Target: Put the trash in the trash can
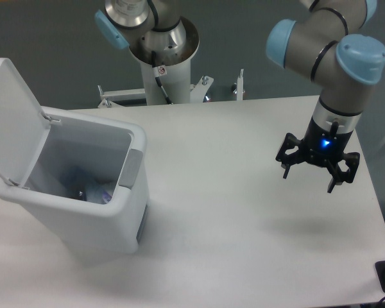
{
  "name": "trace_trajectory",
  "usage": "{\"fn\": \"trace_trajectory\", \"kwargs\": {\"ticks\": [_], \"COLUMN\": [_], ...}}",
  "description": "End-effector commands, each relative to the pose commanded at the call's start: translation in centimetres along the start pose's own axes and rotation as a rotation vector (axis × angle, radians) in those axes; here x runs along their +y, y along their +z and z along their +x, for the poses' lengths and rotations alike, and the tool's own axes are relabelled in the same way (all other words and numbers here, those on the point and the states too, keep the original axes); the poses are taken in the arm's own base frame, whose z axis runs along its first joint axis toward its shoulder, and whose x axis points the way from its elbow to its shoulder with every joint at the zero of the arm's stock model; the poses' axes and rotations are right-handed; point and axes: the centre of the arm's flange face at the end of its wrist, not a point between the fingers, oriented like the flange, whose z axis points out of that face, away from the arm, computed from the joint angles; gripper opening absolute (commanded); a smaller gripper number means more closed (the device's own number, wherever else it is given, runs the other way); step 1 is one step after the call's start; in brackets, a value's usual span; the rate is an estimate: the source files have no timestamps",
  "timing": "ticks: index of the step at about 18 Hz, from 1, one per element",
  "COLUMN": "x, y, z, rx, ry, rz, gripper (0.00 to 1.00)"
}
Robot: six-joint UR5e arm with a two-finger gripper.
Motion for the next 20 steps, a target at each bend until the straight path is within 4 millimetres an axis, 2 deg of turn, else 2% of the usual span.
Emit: {"fn": "trace_trajectory", "kwargs": {"ticks": [4,6,9,20], "x": [0.4,0.5,1.1,1.2], "y": [1.8,2.1,2.9,3.4], "z": [0.0,-0.1,0.4,1.2], "rx": [0.006,0.01,0.016,0.023], "ry": [0.172,0.222,0.226,0.237], "rz": [-0.078,-0.089,-0.114,-0.152], "gripper": [1.0,1.0,1.0,1.0]}}
